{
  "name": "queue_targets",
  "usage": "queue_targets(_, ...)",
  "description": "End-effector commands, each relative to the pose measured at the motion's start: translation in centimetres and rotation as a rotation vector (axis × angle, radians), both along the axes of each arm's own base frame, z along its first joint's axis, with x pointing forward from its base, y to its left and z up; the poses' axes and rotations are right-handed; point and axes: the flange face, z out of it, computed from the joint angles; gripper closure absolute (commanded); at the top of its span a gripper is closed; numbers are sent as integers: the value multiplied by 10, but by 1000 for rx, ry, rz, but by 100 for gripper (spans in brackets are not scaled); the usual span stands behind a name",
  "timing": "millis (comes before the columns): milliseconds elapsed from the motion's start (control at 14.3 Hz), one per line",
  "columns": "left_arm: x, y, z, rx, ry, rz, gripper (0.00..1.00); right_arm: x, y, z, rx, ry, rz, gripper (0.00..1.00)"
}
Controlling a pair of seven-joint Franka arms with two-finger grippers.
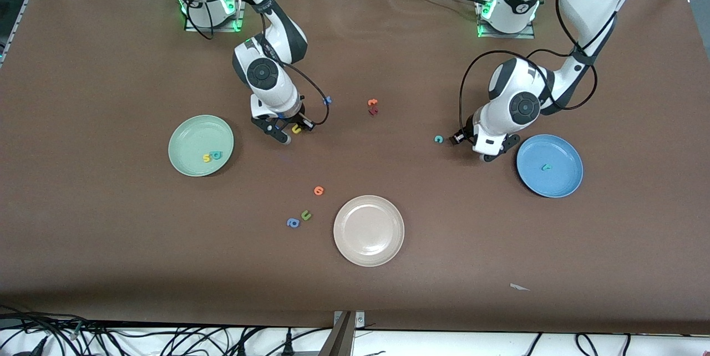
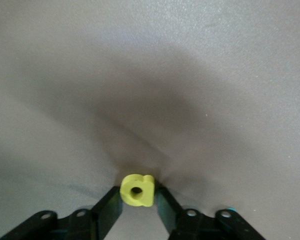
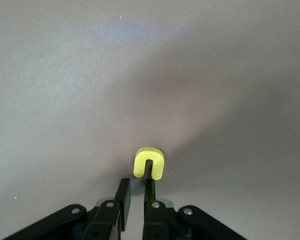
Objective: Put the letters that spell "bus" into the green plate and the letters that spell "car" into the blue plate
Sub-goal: 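Place the yellow letters on the blue and green plates with both grippers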
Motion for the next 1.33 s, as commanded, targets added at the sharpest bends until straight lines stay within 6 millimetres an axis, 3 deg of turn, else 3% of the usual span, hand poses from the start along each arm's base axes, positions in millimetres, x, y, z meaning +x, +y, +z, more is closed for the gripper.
queue_targets(0,-5,-4,-4,0,9,8,87,7,-11,9,-11,-8,10,42)
queue_targets(140,-5,-4,-4,0,8,7,100,8,-11,10,-10,-11,7,36)
queue_targets(419,-1,-3,4,2,-10,10,100,11,-12,11,-10,-16,13,36)
queue_targets(839,11,2,45,26,-59,28,100,15,-23,5,-23,-11,18,37)
queue_targets(1049,17,18,54,33,-72,-6,100,14,-25,3,-25,-8,28,37)
queue_targets(1258,42,77,76,27,-86,-37,100,14,-25,2,-26,-7,29,38)
